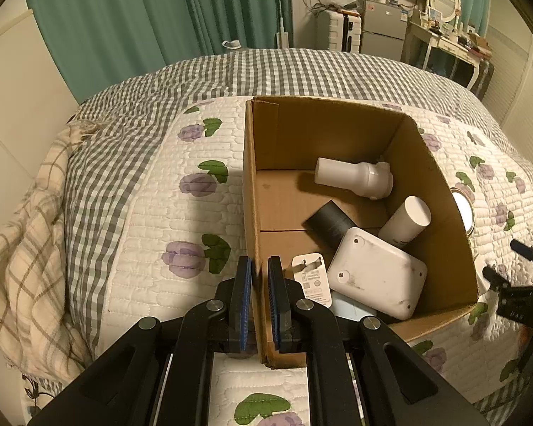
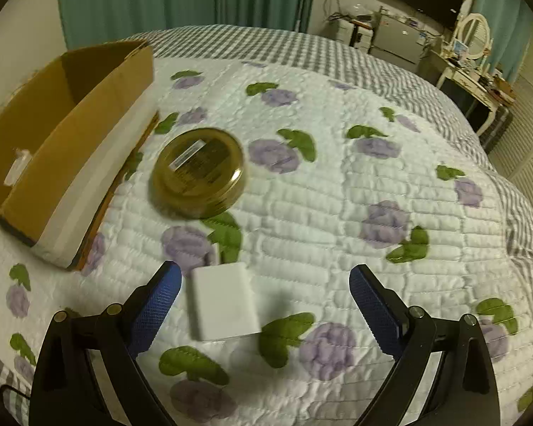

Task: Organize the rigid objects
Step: 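Move the right tool back and grasp the small white block, then carry the small white block with the right tool and release it into the box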

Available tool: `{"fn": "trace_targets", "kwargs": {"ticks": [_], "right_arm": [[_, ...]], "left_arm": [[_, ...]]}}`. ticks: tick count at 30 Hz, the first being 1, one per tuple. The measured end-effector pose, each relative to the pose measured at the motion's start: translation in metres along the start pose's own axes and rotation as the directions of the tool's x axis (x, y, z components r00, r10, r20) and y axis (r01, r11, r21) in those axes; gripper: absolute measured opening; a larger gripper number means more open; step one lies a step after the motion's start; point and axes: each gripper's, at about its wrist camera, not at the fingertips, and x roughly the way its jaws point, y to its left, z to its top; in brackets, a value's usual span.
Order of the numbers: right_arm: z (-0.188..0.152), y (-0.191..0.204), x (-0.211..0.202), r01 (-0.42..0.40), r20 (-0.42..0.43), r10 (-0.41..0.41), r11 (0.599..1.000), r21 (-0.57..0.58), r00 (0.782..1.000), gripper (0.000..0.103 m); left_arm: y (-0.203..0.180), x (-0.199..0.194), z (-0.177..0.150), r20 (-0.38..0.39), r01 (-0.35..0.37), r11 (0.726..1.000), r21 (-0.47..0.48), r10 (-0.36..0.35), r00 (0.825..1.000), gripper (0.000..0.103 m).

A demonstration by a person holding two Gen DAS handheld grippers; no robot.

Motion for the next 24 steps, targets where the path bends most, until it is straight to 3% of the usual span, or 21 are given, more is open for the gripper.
{"fn": "trace_targets", "kwargs": {"ticks": [3, 12, 24], "right_arm": [[-0.006, 0.006, 0.008, -0.02, -0.034, 0.02, 1.0, -0.009, 0.999, 0.093], [-0.013, 0.017, 0.027, -0.091, -0.114, 0.089, 0.996, -0.012, 0.99, 0.048], [-0.014, 0.021, 0.02, -0.08, -0.104, 0.078, 0.997, -0.012, 0.991, 0.043]], "left_arm": [[0.0, 0.001, 0.0, -0.001, -0.002, 1.0, 0.001, 0.002, 1.0, 0.008], [0.0, 0.001, -0.002, -0.002, 0.007, 1.0, -0.008, -0.007, 1.0, 0.008], [0.0, 0.0, -0.002, -0.002, 0.011, 1.0, -0.011, -0.011, 1.0, 0.008]]}}
